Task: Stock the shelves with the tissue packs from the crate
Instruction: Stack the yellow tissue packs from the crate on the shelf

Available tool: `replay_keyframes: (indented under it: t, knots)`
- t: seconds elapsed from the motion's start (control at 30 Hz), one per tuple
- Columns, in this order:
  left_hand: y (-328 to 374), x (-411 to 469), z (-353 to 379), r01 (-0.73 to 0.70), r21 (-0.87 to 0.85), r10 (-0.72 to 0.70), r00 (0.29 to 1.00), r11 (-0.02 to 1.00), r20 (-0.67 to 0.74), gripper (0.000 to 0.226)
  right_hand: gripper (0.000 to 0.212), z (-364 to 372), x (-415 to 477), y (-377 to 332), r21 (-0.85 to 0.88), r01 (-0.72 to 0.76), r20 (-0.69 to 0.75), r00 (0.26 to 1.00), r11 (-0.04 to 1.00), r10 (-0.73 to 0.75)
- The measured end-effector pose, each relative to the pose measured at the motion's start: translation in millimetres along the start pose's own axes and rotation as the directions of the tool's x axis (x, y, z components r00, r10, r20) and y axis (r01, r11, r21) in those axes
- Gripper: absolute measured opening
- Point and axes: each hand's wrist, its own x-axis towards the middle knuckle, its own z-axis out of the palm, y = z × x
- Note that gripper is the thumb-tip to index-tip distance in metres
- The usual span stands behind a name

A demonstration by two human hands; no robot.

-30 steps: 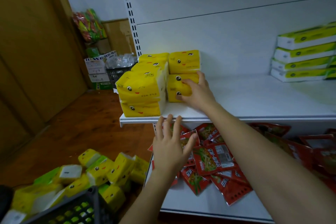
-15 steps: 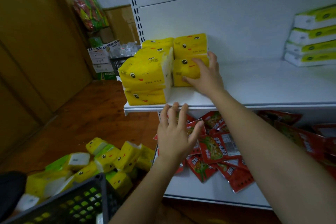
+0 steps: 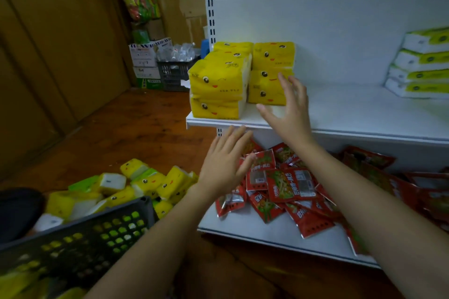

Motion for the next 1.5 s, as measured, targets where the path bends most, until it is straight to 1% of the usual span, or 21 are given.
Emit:
replay_keyframes:
  t: [0.07,0.13,0.2,0.23,0.33,0.47,0.57,0.67,0.7,0.77,0.83,0.87,0.97,1.0,1.03,1.07,1.13,1.2,1.27,1.4,1.5]
  knots:
    - [-23.6,-34.9,-4.7,-0.026,0.038,0.027,0.999,0.999,-0.041,0.065,0.077,5.1,-30.3,-16.6,0.062,0.043,0.057,0.997,0.997,-0.047]
    - [-55.4,-79.4,-8.9,-0.026,0.086,0.029,0.999,0.996,-0.039,0.056,0.070,16.4,-66.5,-33.2,0.077,0.163,0.116,0.978,0.984,-0.171]
    - [-92.7,-126.4,-14.3,0.031,0.132,-0.033,0.999,0.991,0.016,0.056,0.066,36.1,-101.1,-48.8,0.103,0.275,0.220,0.931,0.956,-0.292]
    - [-110.5,-147.9,-18.7,0.075,0.151,-0.083,0.995,0.986,0.051,0.058,0.066,48.7,-116.0,-57.7,0.132,0.298,0.280,0.904,0.945,-0.324]
    - [-150.8,-202.4,-36.0,0.222,0.211,-0.253,0.958,0.952,0.135,0.071,0.067,90.4,-153.4,-96.1,0.246,0.273,0.408,0.841,0.930,-0.355]
    - [-183.7,-249.6,-58.7,0.378,0.198,-0.410,0.899,0.904,0.156,0.094,0.070,144.5,-194.3,-152.5,0.351,0.210,0.550,0.743,0.913,-0.382]
    - [-203.9,-280.6,-67.2,0.461,0.203,-0.493,0.855,0.864,0.158,0.099,0.072,176.9,-215.4,-181.3,0.380,0.154,0.661,0.645,0.912,-0.384]
    - [-222.8,-311.6,-73.8,0.584,0.205,-0.617,0.761,0.786,0.199,0.091,0.073,205.5,-231.8,-202.7,0.327,0.117,0.739,0.586,0.938,-0.331]
    - [-229.6,-322.9,-77.1,0.622,0.208,-0.656,0.724,0.755,0.212,0.085,0.074,214.1,-237.2,-209.1,0.306,0.095,0.760,0.575,0.947,-0.303]
    - [-245.5,-347.1,-84.4,0.677,0.220,-0.712,0.668,0.703,0.217,0.062,0.075,231.2,-249.5,-221.1,0.279,0.052,0.791,0.554,0.959,-0.260]
    - [-259.5,-372.1,-93.4,0.734,0.210,-0.764,0.614,0.645,0.201,0.052,0.075,247.7,-263.6,-233.3,0.261,0.023,0.816,0.528,0.965,-0.233]
    - [-264.8,-384.9,-98.1,0.778,0.193,-0.800,0.565,0.598,0.202,0.051,0.075,255.8,-271.7,-239.1,0.255,0.006,0.828,0.515,0.967,-0.222]
    - [-277.7,-421.0,-106.5,0.903,0.127,-0.898,0.374,0.409,0.230,0.052,0.076,275.8,-297.1,-258.1,0.255,-0.069,0.870,0.452,0.964,-0.198]
    - [-281.3,-430.3,-107.1,0.928,0.111,-0.914,0.322,0.356,0.246,0.053,0.077,281.7,-305.7,-264.2,0.259,-0.087,0.885,0.422,0.962,-0.200]
    - [-284.3,-437.2,-106.6,0.941,0.101,-0.922,0.290,0.324,0.257,0.053,0.078,287.0,-314.2,-270.3,0.263,-0.093,0.899,0.384,0.960,-0.209]
    - [-286.3,-441.6,-105.6,0.943,0.100,-0.923,0.283,0.317,0.261,0.052,0.079,291.8,-322.6,-276.5,0.267,-0.089,0.913,0.341,0.960,-0.223]
    - [-287.8,-443.3,-103.9,0.932,0.124,-0.919,0.302,0.341,0.255,0.049,0.082,300.6,-336.6,-289.7,0.270,-0.074,0.935,0.260,0.960,-0.243]
    - [-286.6,-441.1,-103.3,0.926,0.141,-0.917,0.308,0.350,0.251,0.049,0.085,309.1,-348.6,-301.5,0.247,-0.079,0.950,0.216,0.966,-0.225]
    - [-285.4,-440.2,-102.4,0.929,0.150,-0.921,0.293,0.338,0.258,0.052,0.089,317.3,-357.4,-310.9,0.205,-0.118,0.963,0.199,0.972,-0.179]
    - [-286.4,-436.7,-101.3,0.944,0.172,-0.934,0.227,0.280,0.275,0.056,0.093,330.9,-368.1,-319.3,0.131,-0.270,0.980,0.182,0.954,-0.083]
    - [-284.6,-431.0,-97.5,0.916,0.271,-0.927,0.207,0.297,0.314,0.057,0.097,338.5,-371.4,-320.2,0.074,-0.363,0.992,0.123,0.929,-0.031]
